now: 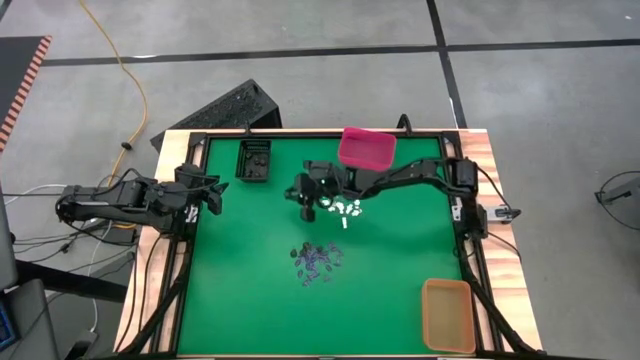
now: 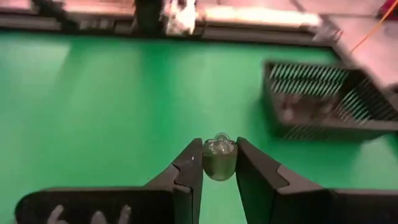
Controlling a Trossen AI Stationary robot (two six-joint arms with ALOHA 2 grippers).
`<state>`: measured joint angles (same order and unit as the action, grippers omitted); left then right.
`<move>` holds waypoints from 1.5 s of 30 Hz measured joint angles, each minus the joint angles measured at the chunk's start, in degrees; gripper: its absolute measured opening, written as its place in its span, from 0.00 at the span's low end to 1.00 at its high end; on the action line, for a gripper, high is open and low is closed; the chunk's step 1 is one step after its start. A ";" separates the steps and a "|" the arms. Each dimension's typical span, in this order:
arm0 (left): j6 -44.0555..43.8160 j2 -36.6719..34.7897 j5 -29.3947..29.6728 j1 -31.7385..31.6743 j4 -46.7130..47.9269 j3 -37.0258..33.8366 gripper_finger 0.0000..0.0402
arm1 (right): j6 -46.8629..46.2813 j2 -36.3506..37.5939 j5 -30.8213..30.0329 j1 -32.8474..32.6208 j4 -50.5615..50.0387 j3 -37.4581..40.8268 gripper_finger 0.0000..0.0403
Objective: Sort Halloween decoration
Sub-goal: Put the brown skull toy into the black bin
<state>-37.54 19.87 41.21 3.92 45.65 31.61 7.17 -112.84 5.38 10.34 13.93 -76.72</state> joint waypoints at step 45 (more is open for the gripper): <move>-0.24 0.99 0.24 -0.07 0.92 -0.02 0.46 | -0.81 -22.24 13.21 6.95 -29.26 -43.35 0.49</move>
<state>-37.78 20.86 41.45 3.86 46.57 31.59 6.35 -135.08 18.59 17.29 -15.33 -120.07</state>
